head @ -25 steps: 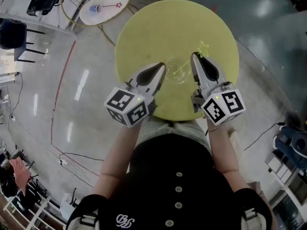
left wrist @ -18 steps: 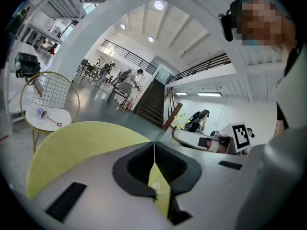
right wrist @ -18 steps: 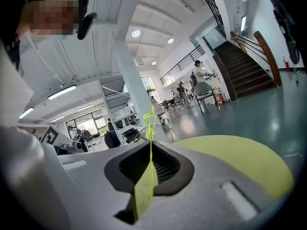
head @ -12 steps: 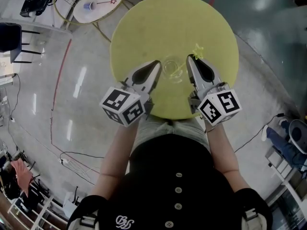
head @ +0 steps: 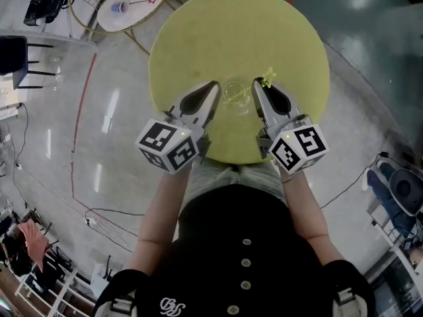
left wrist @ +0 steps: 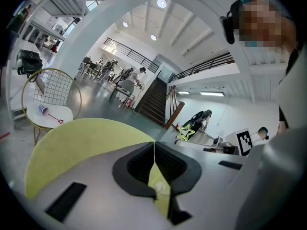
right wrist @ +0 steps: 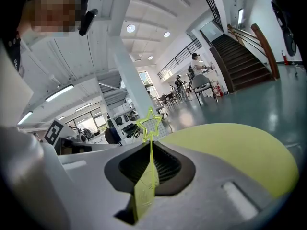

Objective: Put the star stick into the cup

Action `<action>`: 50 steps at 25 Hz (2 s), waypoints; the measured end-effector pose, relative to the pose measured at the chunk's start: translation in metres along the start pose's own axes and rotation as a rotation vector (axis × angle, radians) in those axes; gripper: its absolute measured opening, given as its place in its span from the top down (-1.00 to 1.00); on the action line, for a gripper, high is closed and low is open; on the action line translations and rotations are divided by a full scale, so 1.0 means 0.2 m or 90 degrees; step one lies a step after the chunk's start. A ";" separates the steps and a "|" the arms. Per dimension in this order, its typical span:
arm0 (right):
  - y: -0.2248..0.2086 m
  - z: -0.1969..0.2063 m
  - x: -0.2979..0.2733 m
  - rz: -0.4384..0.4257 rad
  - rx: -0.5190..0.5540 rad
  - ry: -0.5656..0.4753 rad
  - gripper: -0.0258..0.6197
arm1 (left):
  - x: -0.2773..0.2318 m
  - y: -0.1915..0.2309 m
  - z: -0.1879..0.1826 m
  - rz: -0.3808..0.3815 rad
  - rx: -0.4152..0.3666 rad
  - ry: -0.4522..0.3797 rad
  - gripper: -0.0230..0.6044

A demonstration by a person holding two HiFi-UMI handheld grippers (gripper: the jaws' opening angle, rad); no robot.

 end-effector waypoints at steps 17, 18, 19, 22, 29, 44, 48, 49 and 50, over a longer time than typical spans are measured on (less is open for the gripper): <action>-0.07 0.03 -0.02 0.004 0.000 0.019 0.63 | -0.04 -0.01 0.02 0.005 -0.004 0.012 0.88; -0.07 0.03 -0.02 0.003 -0.001 0.022 0.61 | -0.04 -0.01 0.02 0.006 -0.004 0.013 0.88; -0.07 0.03 -0.02 0.002 -0.002 0.025 0.59 | -0.04 -0.01 0.02 0.006 -0.005 0.014 0.88; -0.08 0.05 -0.01 0.000 -0.003 0.033 0.55 | -0.05 -0.03 0.02 0.009 -0.009 0.015 0.88; -0.07 0.06 0.01 0.009 -0.005 0.035 0.46 | -0.04 -0.04 0.00 0.011 -0.019 0.012 0.88; -0.05 0.02 0.15 0.020 -0.002 -0.021 0.46 | -0.01 -0.15 -0.03 0.036 -0.049 -0.023 0.89; -0.05 -0.02 0.20 0.018 -0.021 -0.039 0.46 | -0.01 -0.21 -0.05 0.052 -0.055 -0.036 0.89; -0.04 -0.04 0.21 0.019 -0.019 -0.046 0.46 | -0.01 -0.23 -0.07 0.056 -0.058 -0.040 0.88; -0.04 -0.06 0.22 0.019 -0.019 -0.054 0.46 | -0.01 -0.25 -0.08 0.060 -0.061 -0.043 0.88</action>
Point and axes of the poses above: the fingertips, and each gripper's own axes: x backward along the fingers, y to its left, z out of its underside, the point moved 10 cm from there along x, backward along the fingers, and after that the axes turned 1 degree about z, right-handed, at the moved point
